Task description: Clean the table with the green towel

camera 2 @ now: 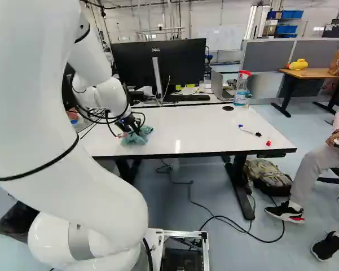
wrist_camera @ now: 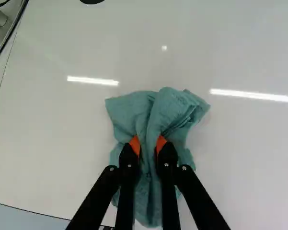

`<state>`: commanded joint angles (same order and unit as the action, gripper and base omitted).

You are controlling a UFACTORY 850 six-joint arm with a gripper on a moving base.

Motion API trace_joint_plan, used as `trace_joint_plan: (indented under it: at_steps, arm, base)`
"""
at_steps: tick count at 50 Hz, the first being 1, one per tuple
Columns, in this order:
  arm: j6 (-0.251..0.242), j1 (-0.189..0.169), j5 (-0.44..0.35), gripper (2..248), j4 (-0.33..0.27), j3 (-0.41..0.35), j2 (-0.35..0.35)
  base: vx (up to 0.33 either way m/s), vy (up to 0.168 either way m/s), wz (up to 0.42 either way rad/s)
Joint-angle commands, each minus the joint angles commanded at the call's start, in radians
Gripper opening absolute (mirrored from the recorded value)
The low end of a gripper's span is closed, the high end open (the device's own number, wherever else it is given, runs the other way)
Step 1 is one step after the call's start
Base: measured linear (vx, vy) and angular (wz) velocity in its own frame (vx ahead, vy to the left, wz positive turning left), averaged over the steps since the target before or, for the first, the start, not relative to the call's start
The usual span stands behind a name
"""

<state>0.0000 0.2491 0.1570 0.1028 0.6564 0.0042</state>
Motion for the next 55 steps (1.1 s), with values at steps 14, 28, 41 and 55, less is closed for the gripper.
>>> trace_joint_plan:
  at_steps: [14, 28, 41, 55]
  arm:
    - [0.0, 0.044, 0.0, 55, 0.0, -0.055, 0.055]
    - [0.0, 0.078, 0.0, 55, 0.0, -0.12, 0.123]
    - [0.0, 0.079, 0.0, 55, 0.0, -0.185, 0.193]
    - [0.0, 0.018, 0.0, 55, 0.0, -0.188, 0.196]
  base:
    - [0.0, 0.0, 0.0]
    - [0.0, 0.0, 0.0]
    - [0.0, 0.0, 0.0]
    - [0.0, 0.0, 0.0]
